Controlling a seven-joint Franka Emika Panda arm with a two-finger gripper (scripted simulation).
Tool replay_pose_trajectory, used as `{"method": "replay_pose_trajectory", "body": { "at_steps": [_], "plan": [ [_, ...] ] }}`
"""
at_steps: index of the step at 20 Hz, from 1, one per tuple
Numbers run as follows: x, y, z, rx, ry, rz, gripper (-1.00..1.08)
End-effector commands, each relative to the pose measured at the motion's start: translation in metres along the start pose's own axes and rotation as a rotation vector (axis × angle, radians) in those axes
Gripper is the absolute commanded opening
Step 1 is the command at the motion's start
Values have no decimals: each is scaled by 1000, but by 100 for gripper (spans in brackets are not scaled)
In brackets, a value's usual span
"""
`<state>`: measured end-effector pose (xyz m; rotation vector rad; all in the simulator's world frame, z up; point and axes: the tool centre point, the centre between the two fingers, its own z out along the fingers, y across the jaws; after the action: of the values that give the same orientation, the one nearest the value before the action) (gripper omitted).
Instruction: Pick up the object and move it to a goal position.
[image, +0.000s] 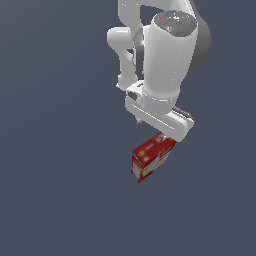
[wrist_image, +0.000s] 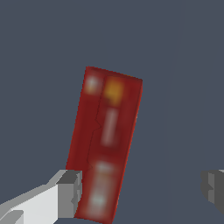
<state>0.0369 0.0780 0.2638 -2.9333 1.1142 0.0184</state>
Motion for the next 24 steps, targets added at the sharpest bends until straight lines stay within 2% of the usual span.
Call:
{"method": "replay_pose_trajectory", "body": {
  "at_steps": [1, 12, 24],
  "plan": [
    [3, -8, 5, 0, 3, 52, 100],
    [8, -29, 20, 2, 11, 184, 100],
    [9, -30, 34, 2, 12, 196, 100]
  ]
}}
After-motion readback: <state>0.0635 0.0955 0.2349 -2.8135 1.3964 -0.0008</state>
